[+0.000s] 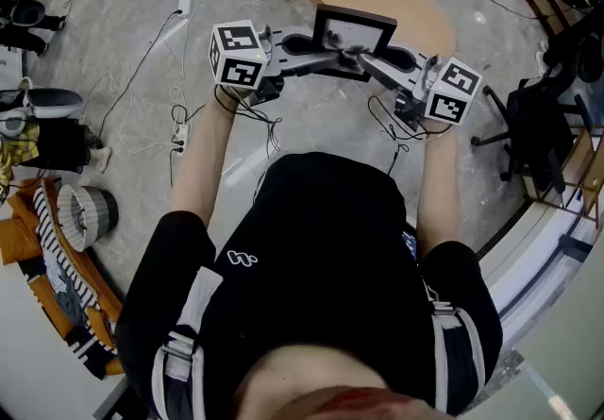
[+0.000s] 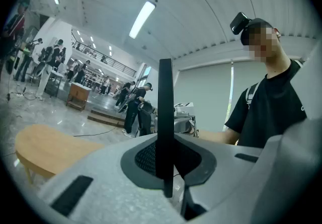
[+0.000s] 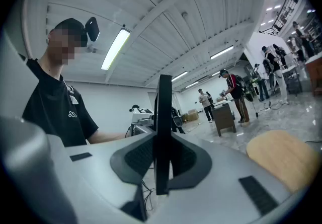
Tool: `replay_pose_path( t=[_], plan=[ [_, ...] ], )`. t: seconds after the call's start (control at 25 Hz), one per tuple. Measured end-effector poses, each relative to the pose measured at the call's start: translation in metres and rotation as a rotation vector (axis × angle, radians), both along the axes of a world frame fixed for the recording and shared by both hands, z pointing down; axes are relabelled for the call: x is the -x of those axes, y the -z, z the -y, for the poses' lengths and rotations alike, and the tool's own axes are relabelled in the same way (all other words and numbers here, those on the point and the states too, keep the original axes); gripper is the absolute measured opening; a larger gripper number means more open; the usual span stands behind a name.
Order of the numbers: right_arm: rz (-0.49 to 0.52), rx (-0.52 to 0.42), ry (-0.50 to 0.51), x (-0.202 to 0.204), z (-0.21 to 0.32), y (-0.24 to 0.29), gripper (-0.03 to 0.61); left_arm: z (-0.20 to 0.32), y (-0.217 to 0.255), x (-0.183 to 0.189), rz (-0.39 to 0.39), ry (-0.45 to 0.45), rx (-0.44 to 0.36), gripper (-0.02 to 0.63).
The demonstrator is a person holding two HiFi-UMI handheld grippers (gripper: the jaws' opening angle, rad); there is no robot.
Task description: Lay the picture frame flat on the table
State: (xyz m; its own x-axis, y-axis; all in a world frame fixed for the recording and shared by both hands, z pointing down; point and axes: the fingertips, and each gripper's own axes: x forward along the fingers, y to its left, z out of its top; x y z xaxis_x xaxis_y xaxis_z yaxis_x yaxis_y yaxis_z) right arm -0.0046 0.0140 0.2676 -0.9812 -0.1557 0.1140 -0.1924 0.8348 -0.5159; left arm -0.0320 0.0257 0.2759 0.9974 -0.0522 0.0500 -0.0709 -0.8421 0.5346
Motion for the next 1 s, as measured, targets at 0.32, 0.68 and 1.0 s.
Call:
replay_pose_path(
  t=[0.32,0.68,1.0],
  plan=[
    [-0.023,0.005,0.013,0.000,-0.003,-0.003,0.063,-0.001,-0.002,-0.001,0.002,-0.003,0.006,0.028],
    [-0.021,-0.008,0.048,0.000,0.000,-0.007,0.063,0.001,-0.005,-0.002,0.032,0.036,-0.011,0.028],
    [-0.017,-0.026,0.049,0.003,-0.001,0.019,0.063,-0.001,0.021,0.002,0.045,0.065,-0.030,0.028]
  ],
)
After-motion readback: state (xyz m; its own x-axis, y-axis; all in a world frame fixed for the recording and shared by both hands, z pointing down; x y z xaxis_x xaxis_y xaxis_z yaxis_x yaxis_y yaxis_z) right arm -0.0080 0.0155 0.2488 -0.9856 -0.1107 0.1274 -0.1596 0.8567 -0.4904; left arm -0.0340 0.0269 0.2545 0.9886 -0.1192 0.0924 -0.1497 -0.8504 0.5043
